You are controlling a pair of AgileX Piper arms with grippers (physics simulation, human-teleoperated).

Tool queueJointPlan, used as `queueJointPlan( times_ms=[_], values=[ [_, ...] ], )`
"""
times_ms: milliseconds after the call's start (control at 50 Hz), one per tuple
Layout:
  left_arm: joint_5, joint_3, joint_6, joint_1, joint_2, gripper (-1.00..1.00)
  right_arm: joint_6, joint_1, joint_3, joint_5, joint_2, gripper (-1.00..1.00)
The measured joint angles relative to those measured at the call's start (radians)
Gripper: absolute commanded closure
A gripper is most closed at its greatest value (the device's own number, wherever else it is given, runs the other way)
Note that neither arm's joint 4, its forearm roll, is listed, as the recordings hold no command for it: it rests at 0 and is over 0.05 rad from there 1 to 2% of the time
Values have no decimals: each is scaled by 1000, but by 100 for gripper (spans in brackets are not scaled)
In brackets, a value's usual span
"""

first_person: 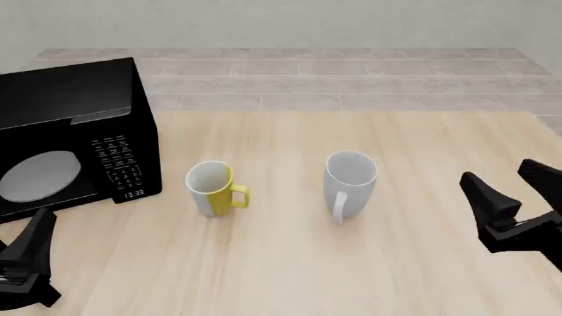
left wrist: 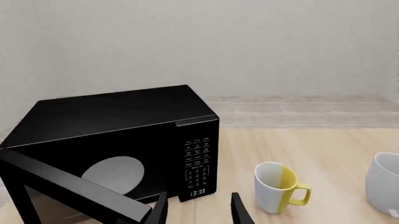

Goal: Put the yellow and white mug to the front of the white mug.

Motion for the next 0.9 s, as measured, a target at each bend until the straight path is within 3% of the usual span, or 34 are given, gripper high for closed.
queueJointPlan(
  times_ms=[120, 220, 400, 660, 900],
  values=[
    [-1, 0, 0, 0, 0, -100, -41, 125, -110, 46, 116, -100],
    [-1, 1, -1, 0, 0, -100, -107, 238, -264, 116, 258, -100],
    [-1, 1, -1, 0, -1, -100, -174, 371, -439, 186, 429, -100],
    [-1, 1, -1, 0, -1, -100, -225, 495, -599, 254, 637, -100],
    [-1, 1, -1, 0, -1, -100, -251, 557, -709, 299, 791, -100]
  ],
)
